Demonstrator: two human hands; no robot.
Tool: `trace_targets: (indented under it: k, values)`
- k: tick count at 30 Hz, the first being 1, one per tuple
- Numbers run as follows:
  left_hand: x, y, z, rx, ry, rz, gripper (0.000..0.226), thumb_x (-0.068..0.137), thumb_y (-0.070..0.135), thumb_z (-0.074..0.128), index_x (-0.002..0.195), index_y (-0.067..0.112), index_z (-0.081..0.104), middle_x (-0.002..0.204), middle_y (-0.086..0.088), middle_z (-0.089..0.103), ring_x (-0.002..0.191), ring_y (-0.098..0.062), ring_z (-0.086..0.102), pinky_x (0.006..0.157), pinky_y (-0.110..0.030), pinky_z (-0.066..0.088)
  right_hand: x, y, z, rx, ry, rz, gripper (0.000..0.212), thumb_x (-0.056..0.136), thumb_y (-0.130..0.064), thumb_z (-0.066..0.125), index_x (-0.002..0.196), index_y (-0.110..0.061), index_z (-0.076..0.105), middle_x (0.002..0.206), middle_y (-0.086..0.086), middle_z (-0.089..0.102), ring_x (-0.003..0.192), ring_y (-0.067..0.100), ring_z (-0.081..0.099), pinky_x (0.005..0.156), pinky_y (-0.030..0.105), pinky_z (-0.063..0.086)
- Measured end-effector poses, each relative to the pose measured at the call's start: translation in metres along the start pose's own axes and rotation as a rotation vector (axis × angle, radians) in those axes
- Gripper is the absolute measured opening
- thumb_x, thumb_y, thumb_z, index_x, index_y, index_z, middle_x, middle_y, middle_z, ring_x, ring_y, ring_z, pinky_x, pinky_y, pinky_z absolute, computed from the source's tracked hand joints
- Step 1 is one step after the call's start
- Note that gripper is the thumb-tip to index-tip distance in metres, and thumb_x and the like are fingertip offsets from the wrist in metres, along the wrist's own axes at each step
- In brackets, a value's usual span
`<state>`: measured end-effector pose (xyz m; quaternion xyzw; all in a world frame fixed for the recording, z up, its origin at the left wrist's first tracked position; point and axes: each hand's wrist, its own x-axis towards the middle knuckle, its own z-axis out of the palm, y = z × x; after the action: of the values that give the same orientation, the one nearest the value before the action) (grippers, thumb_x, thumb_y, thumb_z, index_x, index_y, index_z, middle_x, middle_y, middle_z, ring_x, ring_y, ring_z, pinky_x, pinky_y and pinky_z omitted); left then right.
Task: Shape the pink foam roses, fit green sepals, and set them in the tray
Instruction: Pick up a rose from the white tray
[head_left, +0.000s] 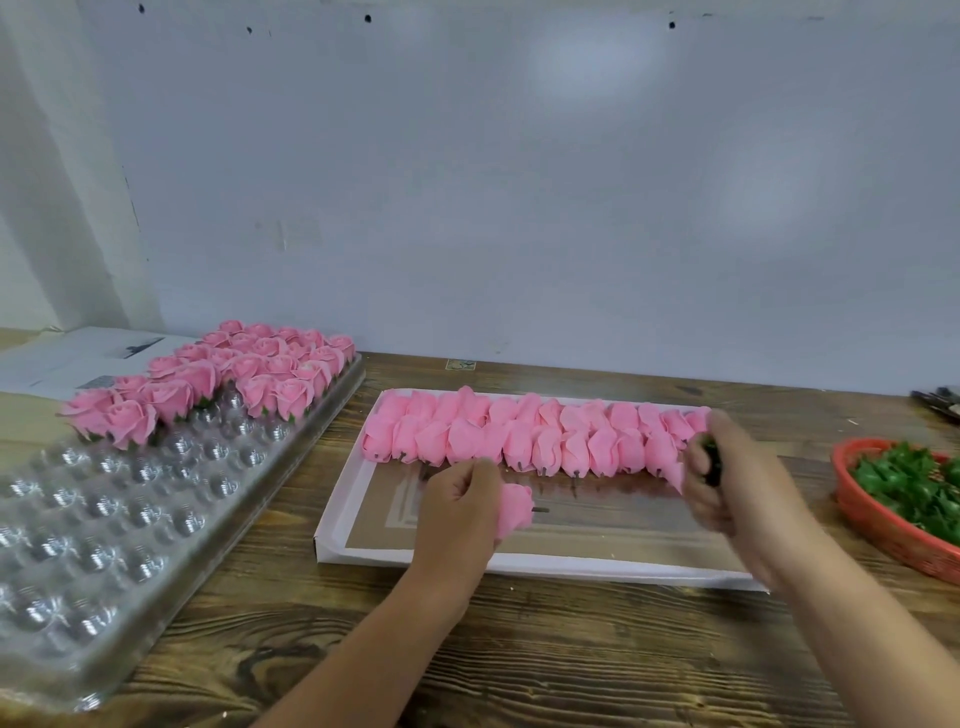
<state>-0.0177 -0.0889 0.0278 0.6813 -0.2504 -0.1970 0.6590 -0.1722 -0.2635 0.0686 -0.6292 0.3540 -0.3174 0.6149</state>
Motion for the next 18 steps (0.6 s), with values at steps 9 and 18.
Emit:
trace_targets:
  k: [9, 18]
  values:
    - [0.000, 0.000, 0.000, 0.017, 0.016, -0.007, 0.043, 0.099, 0.021, 0.041, 0.056, 0.016, 0.038, 0.062, -0.004, 0.030, 0.048, -0.008, 0.031, 0.043, -0.020, 0.027, -0.024, 0.025, 0.069, 0.459, -0.281, 0.173, 0.030, 0.102, -0.036, 0.038, 0.080, -0.018, 0.050, 0.058, 0.000, 0.040, 0.045, 0.009, 0.026, 0.035, 0.017, 0.016]
    - [-0.001, 0.003, 0.003, 0.051, 0.032, 0.016, 0.051, 0.098, 0.020, 0.042, 0.047, 0.025, 0.038, 0.057, 0.001, 0.033, 0.051, -0.009, 0.035, 0.048, -0.024, 0.029, -0.048, 0.037, 0.088, 0.122, -0.212, -0.168, 0.048, 0.089, -0.057, 0.048, 0.092, -0.016, 0.073, 0.073, 0.004, 0.054, 0.059, 0.008, 0.048, 0.049, 0.024, 0.040]
